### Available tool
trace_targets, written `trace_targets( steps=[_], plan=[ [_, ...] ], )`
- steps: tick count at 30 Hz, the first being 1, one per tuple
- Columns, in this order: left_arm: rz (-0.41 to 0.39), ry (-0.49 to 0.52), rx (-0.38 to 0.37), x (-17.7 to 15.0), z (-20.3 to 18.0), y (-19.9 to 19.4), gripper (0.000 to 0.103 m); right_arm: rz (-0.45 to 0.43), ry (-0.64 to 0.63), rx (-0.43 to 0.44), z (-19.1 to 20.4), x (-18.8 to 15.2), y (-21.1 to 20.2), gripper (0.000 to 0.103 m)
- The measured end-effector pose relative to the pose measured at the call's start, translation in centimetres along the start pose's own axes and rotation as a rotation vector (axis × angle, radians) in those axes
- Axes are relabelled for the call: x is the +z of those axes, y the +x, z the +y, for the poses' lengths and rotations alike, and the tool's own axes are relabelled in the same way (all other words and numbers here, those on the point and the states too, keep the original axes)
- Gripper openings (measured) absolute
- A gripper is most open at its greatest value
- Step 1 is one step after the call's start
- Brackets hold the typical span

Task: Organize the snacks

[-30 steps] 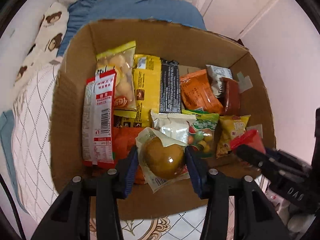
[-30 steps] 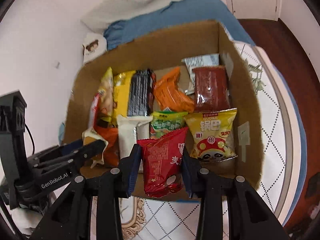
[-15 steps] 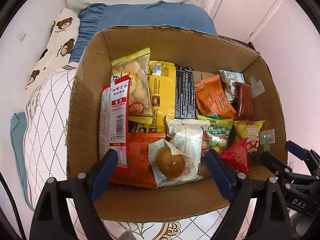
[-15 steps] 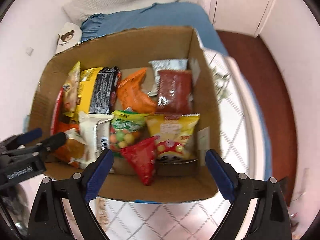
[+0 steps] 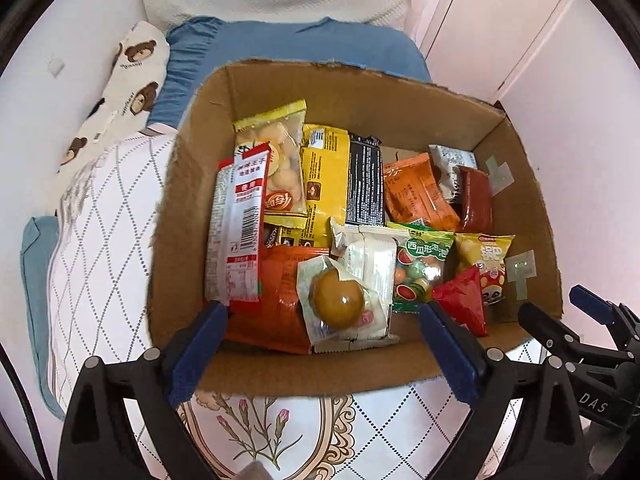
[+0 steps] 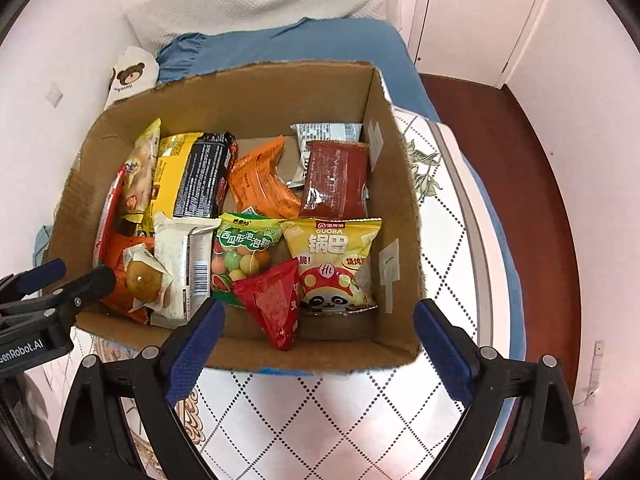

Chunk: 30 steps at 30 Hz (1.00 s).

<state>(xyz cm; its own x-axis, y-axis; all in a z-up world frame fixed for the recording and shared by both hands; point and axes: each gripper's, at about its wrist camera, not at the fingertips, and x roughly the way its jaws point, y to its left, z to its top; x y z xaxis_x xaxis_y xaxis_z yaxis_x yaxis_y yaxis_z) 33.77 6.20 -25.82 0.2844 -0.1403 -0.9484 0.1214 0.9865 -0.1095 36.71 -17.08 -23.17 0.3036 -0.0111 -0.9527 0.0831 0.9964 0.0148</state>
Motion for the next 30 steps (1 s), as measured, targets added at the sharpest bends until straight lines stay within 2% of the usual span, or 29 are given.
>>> trace_targets(
  steps=[10,17,26,30],
  plan=[
    [-0.181,-0.005,0.038,-4.6,-0.7,-7.6,0.098,-0.150,0.003,0.005,-0.1,-3.6,-6.4,0.100],
    [-0.306,0.024,0.113,-8.6,-2.0,-13.1,0.098,-0.286,-0.023,-0.006,0.0,-7.9,-13.0,0.101],
    [-0.379,0.023,0.076,-13.1,-2.4,-17.8,0.098,-0.382,-0.042,0.012,0.3,-13.0,-19.3,0.102],
    [-0.418,0.016,0.092,-14.7,-2.2,-19.6,0.103,-0.419,-0.034,0.024,0.3,-14.7,-22.0,0.102]
  ],
)
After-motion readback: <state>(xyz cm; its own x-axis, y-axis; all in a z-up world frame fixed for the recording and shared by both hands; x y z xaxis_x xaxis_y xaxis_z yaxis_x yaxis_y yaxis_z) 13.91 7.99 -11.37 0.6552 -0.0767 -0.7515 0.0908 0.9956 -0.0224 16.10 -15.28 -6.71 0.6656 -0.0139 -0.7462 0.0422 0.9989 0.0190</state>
